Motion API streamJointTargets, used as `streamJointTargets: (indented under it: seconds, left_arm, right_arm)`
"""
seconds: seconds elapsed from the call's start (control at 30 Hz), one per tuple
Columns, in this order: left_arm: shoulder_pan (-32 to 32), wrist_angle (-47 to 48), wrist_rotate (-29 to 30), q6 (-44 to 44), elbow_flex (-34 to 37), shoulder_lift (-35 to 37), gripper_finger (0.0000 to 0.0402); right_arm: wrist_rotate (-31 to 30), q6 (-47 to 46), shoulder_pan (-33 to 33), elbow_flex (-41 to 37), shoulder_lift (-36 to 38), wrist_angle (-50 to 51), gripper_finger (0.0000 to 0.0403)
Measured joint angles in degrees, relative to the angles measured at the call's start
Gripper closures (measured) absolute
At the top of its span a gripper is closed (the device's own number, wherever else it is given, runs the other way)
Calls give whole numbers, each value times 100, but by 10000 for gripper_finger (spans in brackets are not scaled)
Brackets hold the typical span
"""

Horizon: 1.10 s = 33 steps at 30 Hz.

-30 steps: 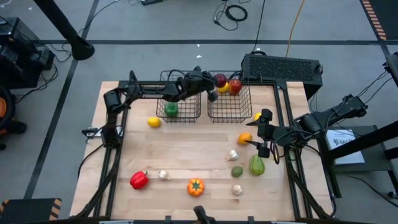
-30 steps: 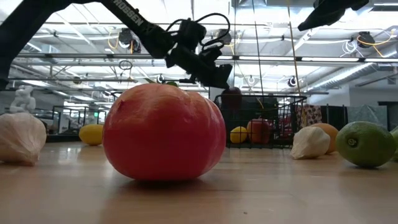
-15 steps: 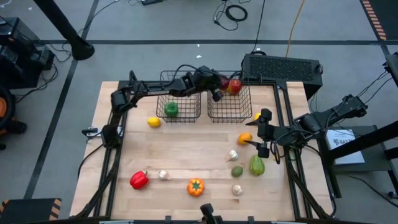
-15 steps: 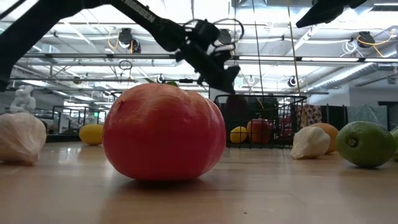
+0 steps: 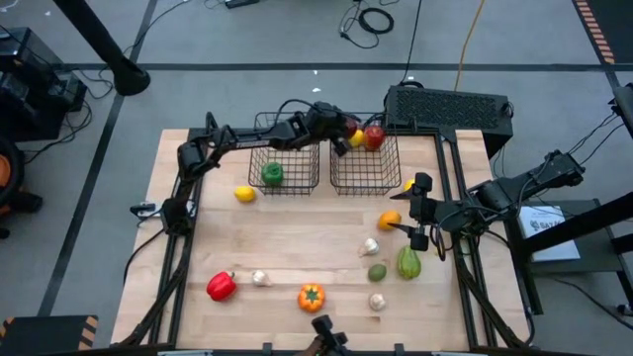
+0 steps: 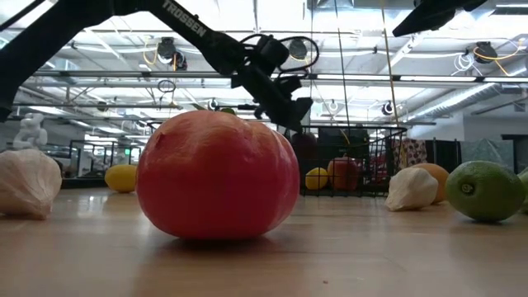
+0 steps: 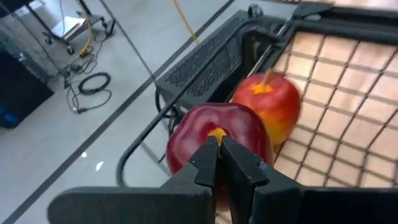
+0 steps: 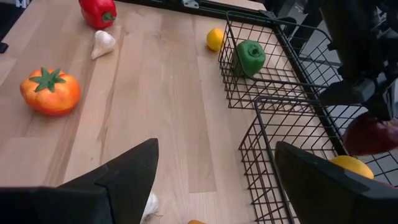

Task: Sort produce into baskets
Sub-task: Put the dark red apple into the right wire basket, then put the white garlic into the left wire basket

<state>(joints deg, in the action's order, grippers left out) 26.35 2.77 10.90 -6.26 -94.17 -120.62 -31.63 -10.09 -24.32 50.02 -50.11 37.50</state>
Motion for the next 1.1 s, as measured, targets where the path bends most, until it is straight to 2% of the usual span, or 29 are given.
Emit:
streamJointTargets:
  seconds: [0.4, 0.73, 0.93, 1.1]
  left_arm:
    - [16, 253, -301, -2, 0, -2, 379]
    - [101, 366, -233, -3, 0, -171, 315]
    - [87, 242, -186, -4, 0, -175, 311]
    - [-13, 154, -162, -51, 0, 102, 311]
  right_arm:
    - [6, -15, 0, 0, 0, 1, 90]
    - [13, -17, 0, 0, 0, 0, 90]
    - [15, -17, 0, 0, 0, 4, 90]
    - [15, -16, 0, 0, 0, 12, 90]
